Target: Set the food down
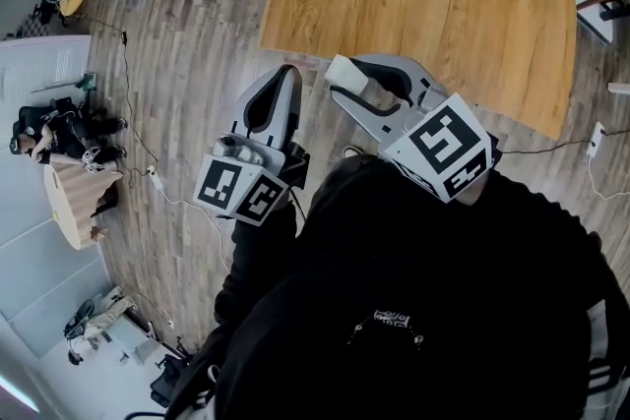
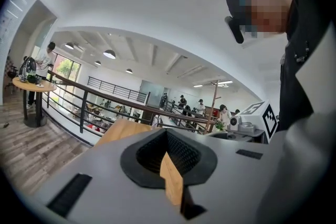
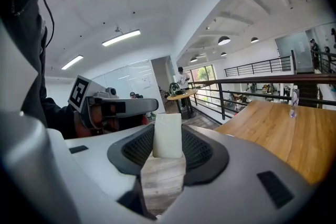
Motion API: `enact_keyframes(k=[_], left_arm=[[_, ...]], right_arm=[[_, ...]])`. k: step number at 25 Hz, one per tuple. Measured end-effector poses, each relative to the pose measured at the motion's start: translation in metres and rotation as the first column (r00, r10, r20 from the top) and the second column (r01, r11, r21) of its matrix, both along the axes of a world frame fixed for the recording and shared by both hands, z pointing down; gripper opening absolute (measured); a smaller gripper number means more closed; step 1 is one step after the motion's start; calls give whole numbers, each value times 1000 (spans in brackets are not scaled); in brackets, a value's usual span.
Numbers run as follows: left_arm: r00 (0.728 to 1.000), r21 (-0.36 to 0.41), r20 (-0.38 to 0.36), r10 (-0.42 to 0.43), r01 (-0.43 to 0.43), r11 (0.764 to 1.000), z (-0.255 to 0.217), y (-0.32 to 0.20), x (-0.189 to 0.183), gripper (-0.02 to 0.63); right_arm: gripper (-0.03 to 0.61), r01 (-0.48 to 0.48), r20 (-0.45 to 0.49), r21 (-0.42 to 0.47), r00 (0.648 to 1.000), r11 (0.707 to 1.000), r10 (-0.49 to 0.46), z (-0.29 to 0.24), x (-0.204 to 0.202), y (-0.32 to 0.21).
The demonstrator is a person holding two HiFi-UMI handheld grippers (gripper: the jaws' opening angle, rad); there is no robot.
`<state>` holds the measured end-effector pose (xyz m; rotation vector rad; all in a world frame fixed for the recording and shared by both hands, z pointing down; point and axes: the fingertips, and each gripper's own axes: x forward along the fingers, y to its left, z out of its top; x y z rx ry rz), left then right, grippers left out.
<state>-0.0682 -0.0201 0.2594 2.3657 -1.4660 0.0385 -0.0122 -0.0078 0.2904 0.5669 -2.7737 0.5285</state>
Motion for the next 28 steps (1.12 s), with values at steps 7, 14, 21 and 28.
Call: enact_keyframes(k=[7,14,21,28], left_arm=[[999,1,11,37,-37,999,-3,-21,8,-2],[995,35,-15,94,-93,995,-2,-50,7,-2],[986,46,-37,161,-160,986,-1,-102,-16,-2],[975,43,-49,216,-214,976,3,-151,-36,-2]], right_arm=[[172,-19,38,4,999,1000,19,-4,-3,-12],[172,-73,17,18,997,997,73,-2,-6,-38],[172,-144,-12,54,989,988,145,-10,-25,-87],[172,-191,-34,50,981,980,193,-4,-47,-129]])
